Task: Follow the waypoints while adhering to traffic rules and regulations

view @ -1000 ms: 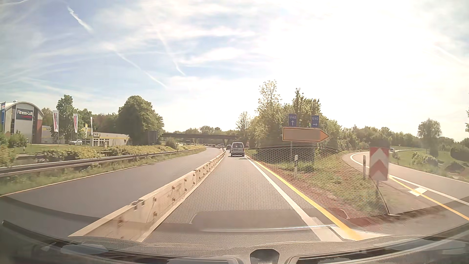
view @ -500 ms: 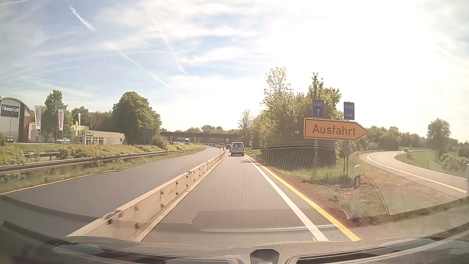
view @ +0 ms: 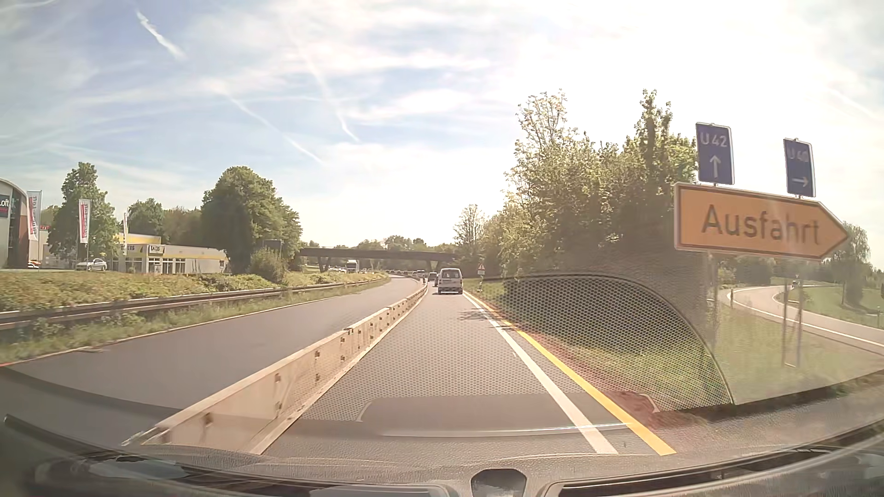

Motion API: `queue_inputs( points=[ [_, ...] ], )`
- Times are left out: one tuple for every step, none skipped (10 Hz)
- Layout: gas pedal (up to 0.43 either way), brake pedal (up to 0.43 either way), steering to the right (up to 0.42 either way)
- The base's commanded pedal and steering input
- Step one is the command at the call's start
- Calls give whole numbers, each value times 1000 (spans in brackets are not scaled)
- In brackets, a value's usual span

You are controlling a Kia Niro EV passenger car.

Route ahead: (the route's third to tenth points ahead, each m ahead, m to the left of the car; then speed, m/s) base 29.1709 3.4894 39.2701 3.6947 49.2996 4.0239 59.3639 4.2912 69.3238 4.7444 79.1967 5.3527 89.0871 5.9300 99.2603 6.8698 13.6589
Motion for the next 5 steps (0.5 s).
queue_inputs(
  points=[
    [28, 0, -4],
    [28, 0, -4],
    [28, 0, -4],
    [28, 0, -4],
    [39, 0, -4]
  ],
)
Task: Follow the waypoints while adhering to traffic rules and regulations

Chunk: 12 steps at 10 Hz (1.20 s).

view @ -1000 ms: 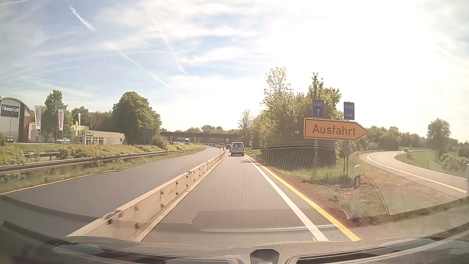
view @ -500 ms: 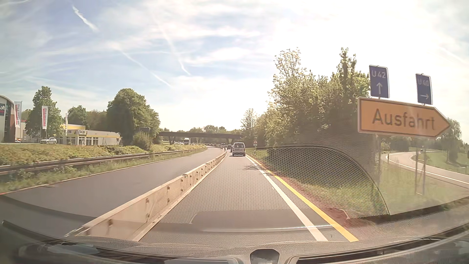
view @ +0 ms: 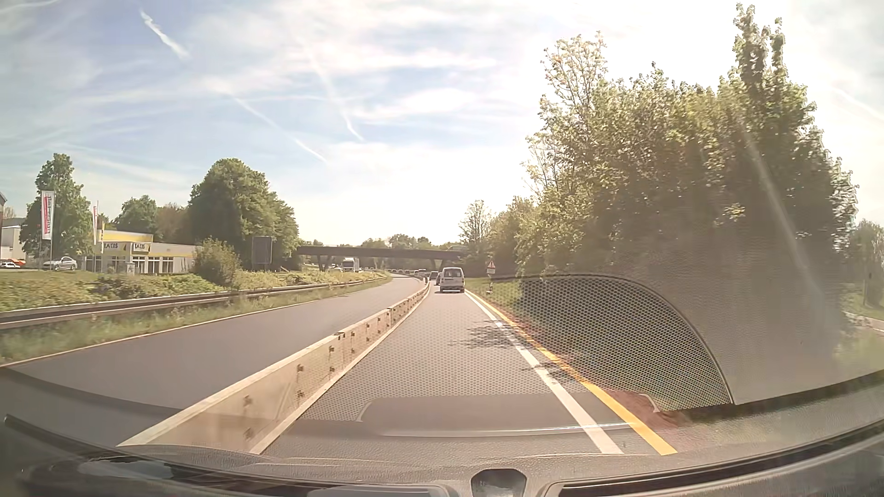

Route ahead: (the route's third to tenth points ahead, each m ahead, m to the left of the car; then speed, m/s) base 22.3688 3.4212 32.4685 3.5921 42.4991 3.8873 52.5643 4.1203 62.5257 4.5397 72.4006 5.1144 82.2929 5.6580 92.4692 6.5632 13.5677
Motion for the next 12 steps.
queue_inputs(
  points=[
    [47, 0, -3],
    [47, 0, -3],
    [47, 0, -3],
    [47, 0, -3],
    [47, 0, -3],
    [47, 0, -3],
    [47, 0, -3],
    [47, 0, -3],
    [47, 0, 0],
    [47, 0, 1],
    [47, 0, 1],
    [47, 0, 1]
  ],
)
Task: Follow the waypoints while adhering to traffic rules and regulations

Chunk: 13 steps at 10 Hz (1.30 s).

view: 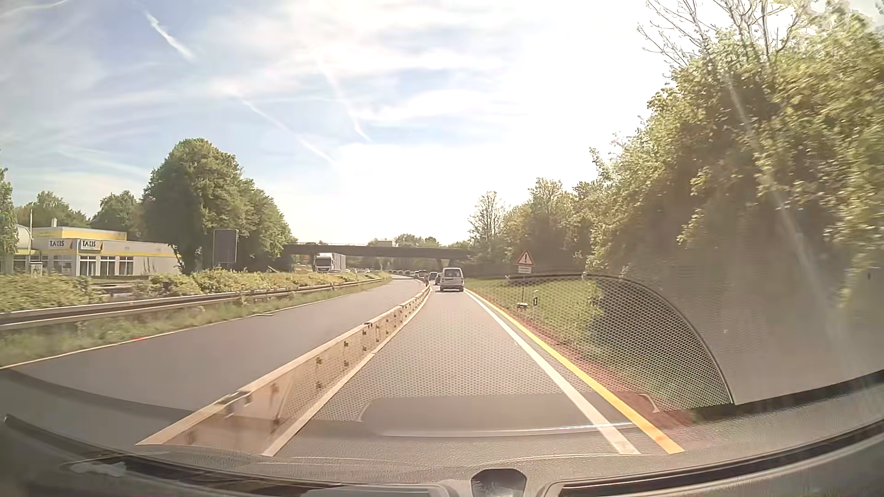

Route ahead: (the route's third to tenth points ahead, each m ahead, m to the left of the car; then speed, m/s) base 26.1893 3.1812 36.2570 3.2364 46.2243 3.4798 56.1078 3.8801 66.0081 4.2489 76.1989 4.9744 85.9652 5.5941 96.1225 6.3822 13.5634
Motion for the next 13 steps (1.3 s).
queue_inputs(
  points=[
    [47, 0, 1],
    [47, 0, 1],
    [47, 0, 1],
    [47, 0, 0],
    [47, 0, 0],
    [47, 0, 0],
    [47, 0, 0],
    [47, 0, 0],
    [47, 0, 0],
    [47, 0, 0],
    [47, 0, 0],
    [47, 0, 0],
    [47, 0, 0]
  ],
)
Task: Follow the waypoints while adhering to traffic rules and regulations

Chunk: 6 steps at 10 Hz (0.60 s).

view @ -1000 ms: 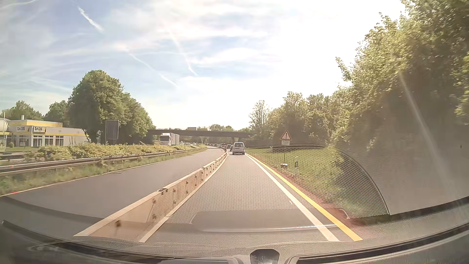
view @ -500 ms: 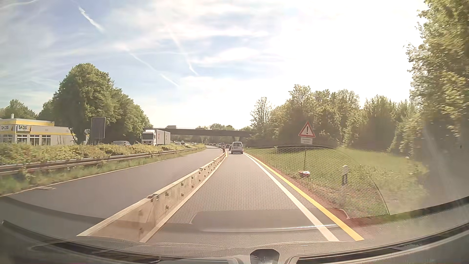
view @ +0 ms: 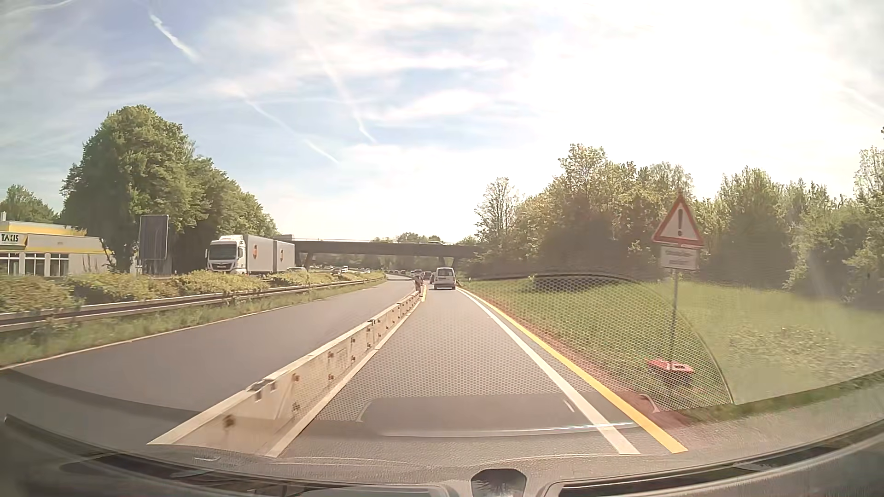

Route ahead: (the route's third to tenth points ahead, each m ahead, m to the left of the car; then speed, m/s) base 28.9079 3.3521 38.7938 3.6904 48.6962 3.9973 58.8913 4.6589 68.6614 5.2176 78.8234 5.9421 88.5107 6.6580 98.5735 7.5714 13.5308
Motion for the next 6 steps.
queue_inputs(
  points=[
    [47, 0, 0],
    [47, 0, -1],
    [47, 0, -1],
    [47, 0, 0],
    [47, 0, -1],
    [47, 0, -1]
  ],
)
